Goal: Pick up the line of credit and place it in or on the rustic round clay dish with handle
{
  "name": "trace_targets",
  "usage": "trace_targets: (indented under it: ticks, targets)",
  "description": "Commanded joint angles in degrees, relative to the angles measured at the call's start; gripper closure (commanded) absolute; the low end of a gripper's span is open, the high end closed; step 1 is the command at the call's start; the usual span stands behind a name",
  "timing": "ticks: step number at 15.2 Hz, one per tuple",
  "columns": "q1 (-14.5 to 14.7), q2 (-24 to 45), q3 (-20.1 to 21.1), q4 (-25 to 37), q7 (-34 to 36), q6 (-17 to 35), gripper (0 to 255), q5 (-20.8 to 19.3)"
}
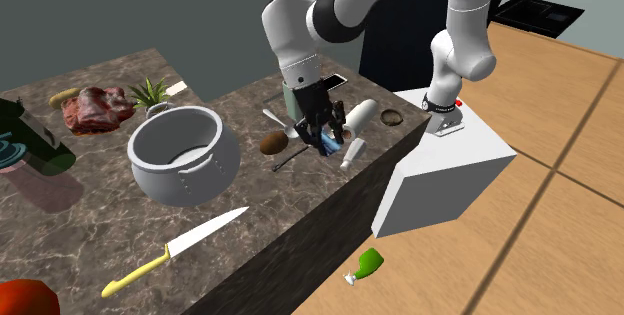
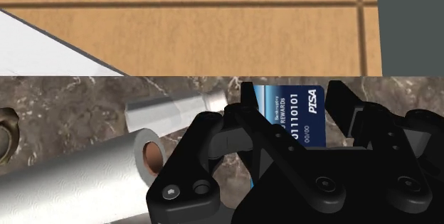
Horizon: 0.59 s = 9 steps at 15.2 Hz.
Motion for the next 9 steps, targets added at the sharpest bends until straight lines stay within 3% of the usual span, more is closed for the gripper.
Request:
trace_targets:
  ticks: [1,9]
  targets:
    - [-0.9,-4.6,-0.1,-6.4,-1.8,1.1,255,1.2]
    - [-3.7,-22.9,-1.5,-28.0,-8.3,1.5,255,5.0]
